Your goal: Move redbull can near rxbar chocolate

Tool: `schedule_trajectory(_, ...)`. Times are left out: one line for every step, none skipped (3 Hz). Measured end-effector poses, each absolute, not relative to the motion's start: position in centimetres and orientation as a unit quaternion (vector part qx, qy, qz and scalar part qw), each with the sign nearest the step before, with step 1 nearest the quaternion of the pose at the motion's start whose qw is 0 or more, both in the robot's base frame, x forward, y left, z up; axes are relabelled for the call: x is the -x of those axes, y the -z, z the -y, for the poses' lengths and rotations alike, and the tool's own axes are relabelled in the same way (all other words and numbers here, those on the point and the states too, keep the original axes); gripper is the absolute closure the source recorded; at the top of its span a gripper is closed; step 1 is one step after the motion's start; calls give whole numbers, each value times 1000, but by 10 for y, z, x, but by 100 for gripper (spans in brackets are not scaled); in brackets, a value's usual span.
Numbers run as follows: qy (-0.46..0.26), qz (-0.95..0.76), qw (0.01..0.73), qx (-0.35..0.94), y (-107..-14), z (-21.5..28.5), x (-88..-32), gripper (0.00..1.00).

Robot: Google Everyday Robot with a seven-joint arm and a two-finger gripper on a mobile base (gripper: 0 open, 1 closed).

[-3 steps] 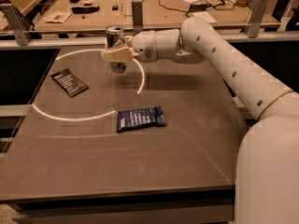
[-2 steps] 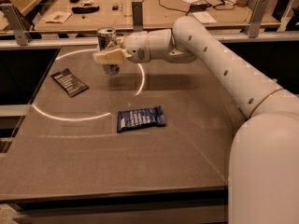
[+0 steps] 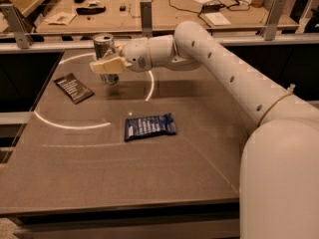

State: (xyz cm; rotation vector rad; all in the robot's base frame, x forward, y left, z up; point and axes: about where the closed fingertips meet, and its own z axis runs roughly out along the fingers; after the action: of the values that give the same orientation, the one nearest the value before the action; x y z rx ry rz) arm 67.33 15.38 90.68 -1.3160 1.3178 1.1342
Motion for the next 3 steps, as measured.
schedule_trajectory(-473, -525, 457, 541, -906, -164, -661, 100)
schedule_trajectory(-481, -516, 447, 550, -901, -171, -647, 100)
schedule_trajectory(-487, -507, 437, 560, -896, -179, -635, 100)
